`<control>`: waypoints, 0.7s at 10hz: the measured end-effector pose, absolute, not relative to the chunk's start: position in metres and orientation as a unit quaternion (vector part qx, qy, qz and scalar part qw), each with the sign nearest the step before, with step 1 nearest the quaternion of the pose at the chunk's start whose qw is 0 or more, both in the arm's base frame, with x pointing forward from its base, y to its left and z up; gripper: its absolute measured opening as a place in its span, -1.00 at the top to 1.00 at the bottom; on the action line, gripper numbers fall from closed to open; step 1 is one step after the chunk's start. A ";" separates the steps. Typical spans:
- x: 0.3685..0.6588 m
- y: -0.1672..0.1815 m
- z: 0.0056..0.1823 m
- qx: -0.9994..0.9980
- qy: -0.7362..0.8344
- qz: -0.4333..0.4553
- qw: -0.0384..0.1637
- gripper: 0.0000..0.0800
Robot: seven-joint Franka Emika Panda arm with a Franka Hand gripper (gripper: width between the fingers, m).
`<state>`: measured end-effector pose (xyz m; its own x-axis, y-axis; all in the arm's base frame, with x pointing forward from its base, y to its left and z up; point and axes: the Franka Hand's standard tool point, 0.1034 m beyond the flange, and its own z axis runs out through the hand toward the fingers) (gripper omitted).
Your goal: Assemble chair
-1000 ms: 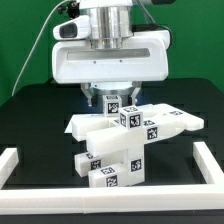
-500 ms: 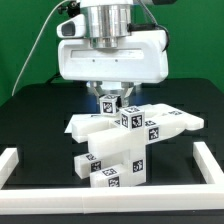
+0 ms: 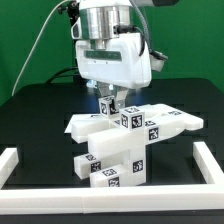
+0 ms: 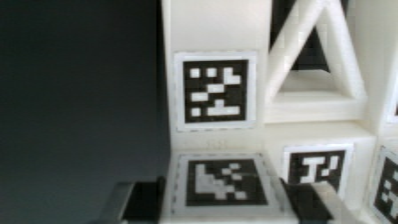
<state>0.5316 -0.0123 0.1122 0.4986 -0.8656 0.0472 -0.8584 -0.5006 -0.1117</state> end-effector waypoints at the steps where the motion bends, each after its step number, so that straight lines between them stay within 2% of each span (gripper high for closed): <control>1: 0.532 -0.012 0.112 -0.871 0.488 -0.049 0.036 0.24; 2: 0.532 -0.013 0.112 -0.886 0.460 -0.050 0.034 0.24; 3: 0.532 -0.017 0.114 -0.928 0.367 -0.051 0.029 -0.20; 4: 0.533 -0.020 0.116 -0.955 0.293 -0.045 0.028 -0.20; 5: 0.533 -0.021 0.117 -0.974 0.219 -0.041 0.025 -0.55; 7: 0.526 -0.016 0.113 -0.994 0.102 -0.028 0.020 -0.62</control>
Offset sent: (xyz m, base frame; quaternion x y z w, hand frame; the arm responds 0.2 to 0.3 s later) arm 0.0116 0.0026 0.0106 0.0123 -0.0705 -0.3854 0.9200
